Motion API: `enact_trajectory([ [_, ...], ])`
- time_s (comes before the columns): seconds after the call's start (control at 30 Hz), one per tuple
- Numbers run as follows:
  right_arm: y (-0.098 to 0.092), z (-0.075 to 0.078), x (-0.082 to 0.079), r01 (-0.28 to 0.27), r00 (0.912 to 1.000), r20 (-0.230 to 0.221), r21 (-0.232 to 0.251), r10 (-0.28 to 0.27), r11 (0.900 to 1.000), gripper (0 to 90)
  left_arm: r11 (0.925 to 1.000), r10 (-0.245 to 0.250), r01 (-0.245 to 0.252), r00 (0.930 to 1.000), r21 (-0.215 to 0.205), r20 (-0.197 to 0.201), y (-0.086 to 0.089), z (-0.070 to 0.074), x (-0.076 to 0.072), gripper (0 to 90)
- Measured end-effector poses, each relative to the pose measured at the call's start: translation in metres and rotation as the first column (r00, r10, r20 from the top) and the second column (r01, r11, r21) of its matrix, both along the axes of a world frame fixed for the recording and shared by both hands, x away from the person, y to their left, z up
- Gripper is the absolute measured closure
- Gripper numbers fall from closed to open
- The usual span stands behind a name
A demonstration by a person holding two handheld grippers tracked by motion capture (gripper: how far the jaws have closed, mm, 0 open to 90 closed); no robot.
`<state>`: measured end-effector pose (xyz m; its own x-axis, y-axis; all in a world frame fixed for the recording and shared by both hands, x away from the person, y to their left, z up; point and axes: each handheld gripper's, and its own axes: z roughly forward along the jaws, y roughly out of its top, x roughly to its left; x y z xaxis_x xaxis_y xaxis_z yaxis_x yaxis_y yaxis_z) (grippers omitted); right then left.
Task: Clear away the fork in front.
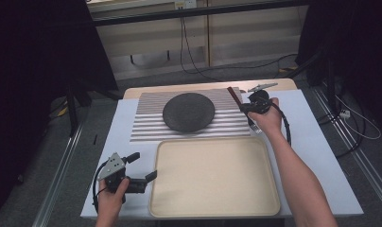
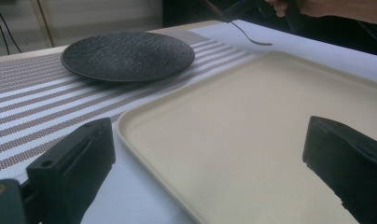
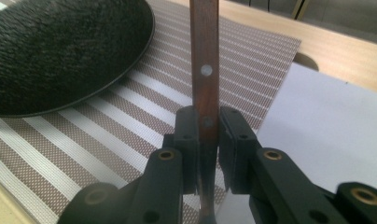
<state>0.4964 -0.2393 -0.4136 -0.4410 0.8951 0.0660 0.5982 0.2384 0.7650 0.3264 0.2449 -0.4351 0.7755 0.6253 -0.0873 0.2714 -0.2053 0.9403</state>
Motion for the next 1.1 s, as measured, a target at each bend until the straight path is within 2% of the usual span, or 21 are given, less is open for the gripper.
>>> enact_trajectory([
  [0.07,-0.002,0.004,-0.002,-0.001,0.9999,0.014,0.011,0.001,1.000,78.7,1.0000,0.003,-0.003,1.0000,0.000,0.000,0.001,0.000,0.000,2.5],
  [0.17,-0.002,0.009,-0.011,-0.015,0.9991,0.041,0.057,0.012,0.998,78.7,0.9999,0.007,-0.007,1.0000,-0.010,-0.002,0.002,0.001,0.000,2.5],
  [0.27,-0.001,0.009,-0.025,-0.035,0.9976,0.064,0.114,0.028,0.993,78.7,1.0000,0.003,-0.003,1.0000,-0.009,0.001,0.002,0.001,0.000,2.5],
  [0.5,-0.001,0.014,-0.065,-0.085,0.9895,0.131,0.186,0.061,0.979,78.7,0.9998,0.010,-0.010,0.9999,-0.016,-0.003,0.001,0.002,-0.001,2.5],
  [0.67,0.000,0.017,-0.092,-0.115,0.9841,0.158,0.222,0.081,0.968,78.7,0.9996,0.023,-0.023,0.9997,-0.018,-0.004,0.001,0.002,-0.001,2.5],
  [0.77,0.001,0.017,-0.105,-0.132,0.9802,0.176,0.243,0.090,0.961,78.7,0.9998,0.013,-0.013,0.9999,-0.012,-0.001,0.000,0.003,-0.001,2.5],
  [1.1,0.007,0.016,-0.142,-0.175,0.9674,0.228,0.289,0.110,0.941,78.6,0.9999,0.010,-0.011,0.9999,-0.014,-0.008,-0.002,0.004,0.000,2.5],
])
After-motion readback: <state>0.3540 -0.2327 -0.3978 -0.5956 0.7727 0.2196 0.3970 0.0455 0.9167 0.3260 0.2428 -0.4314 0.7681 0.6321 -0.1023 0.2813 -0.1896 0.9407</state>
